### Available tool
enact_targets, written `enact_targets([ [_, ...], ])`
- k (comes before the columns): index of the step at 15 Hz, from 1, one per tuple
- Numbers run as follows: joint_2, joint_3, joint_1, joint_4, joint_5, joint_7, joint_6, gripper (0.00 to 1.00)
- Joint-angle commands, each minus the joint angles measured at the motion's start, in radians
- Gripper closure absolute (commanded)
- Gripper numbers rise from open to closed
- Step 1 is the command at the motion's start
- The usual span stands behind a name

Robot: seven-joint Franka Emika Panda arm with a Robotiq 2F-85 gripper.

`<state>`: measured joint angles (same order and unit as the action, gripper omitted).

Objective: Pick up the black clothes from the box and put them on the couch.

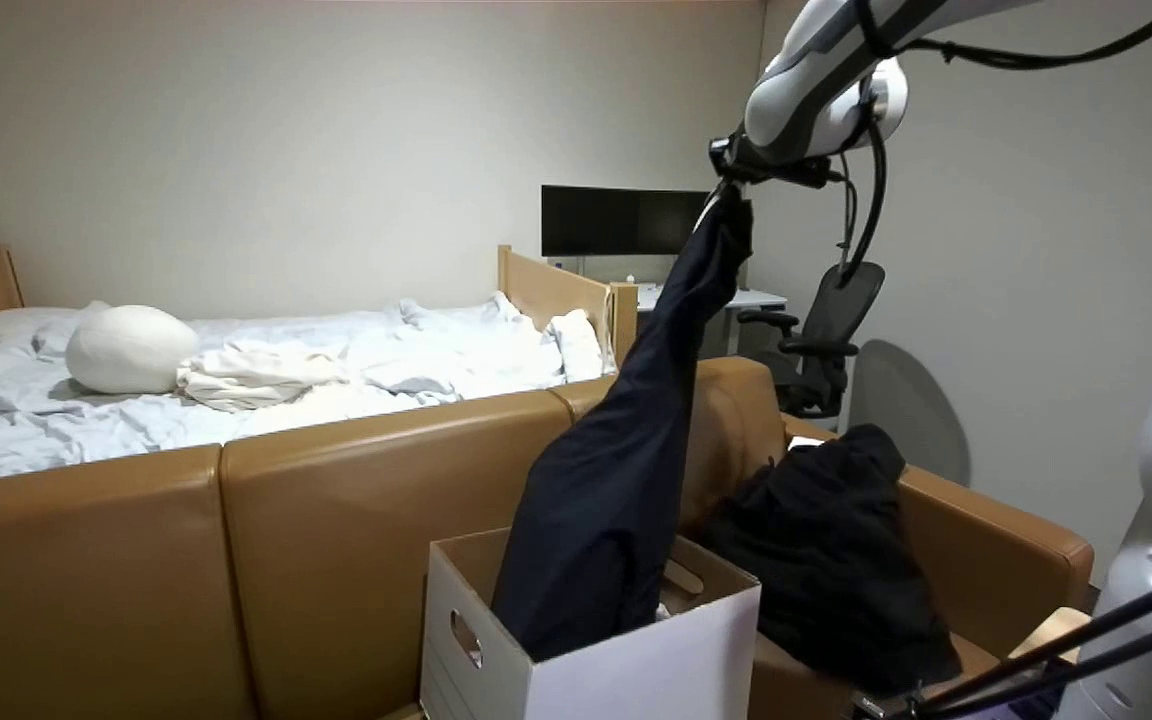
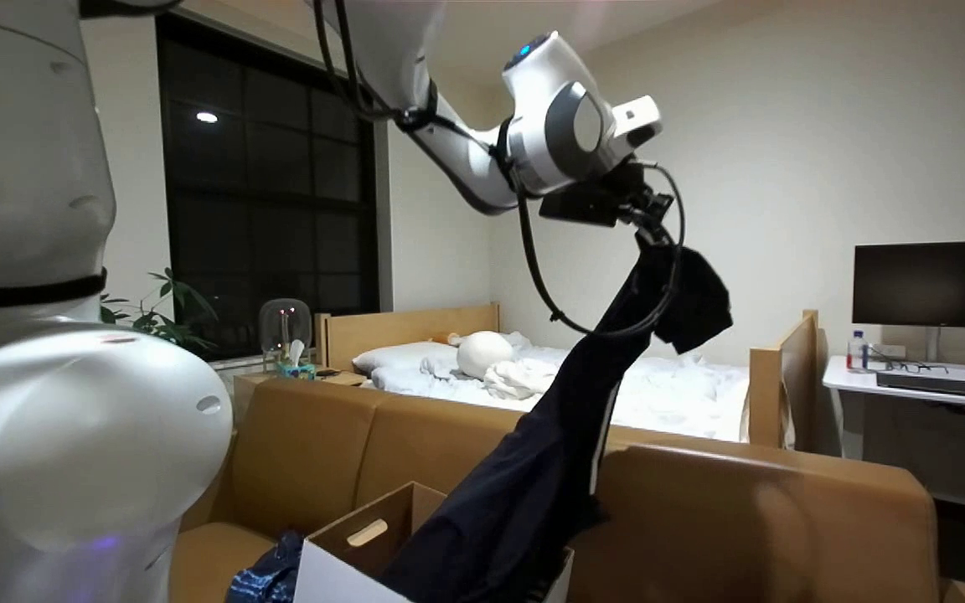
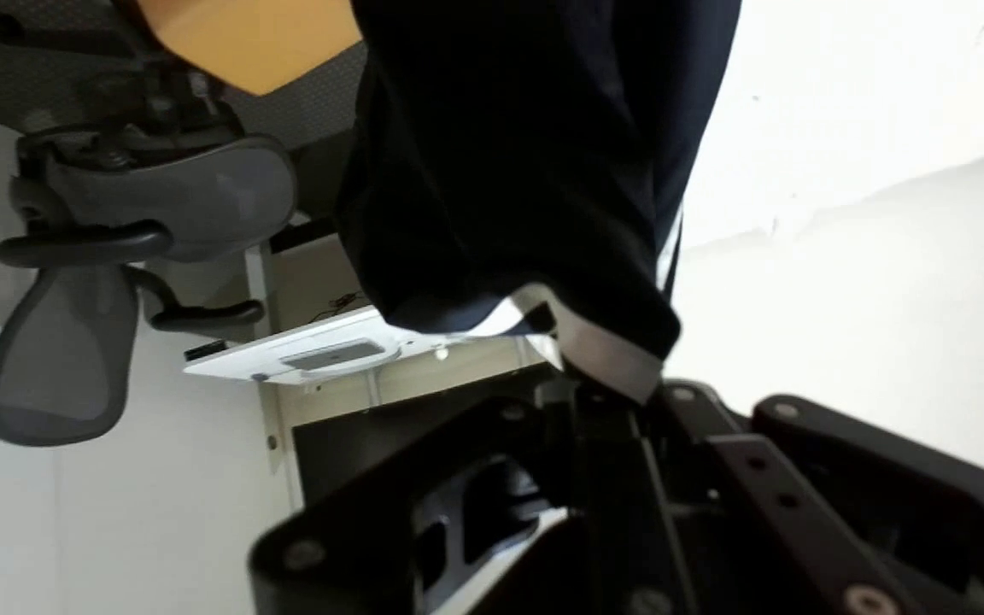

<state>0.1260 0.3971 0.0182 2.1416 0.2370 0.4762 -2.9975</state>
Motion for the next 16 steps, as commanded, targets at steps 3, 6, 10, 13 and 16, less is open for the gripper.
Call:
enact_targets([
  [3, 0.113, 0.095, -0.078, -0.075, -0.043, 0.008, 0.077, 0.99],
  [6, 0.124, 0.104, -0.078, -0.057, -0.012, 0.029, 0.074, 0.96],
  [10, 0.114, 0.117, -0.065, -0.083, -0.034, 0.014, 0.057, 0.99],
  [13, 0.109, 0.15, -0.077, -0.232, -0.087, 0.053, 0.076, 0.99],
  [16, 0.083, 0.182, -0.109, -0.396, -0.111, 0.11, 0.123, 0.99],
])
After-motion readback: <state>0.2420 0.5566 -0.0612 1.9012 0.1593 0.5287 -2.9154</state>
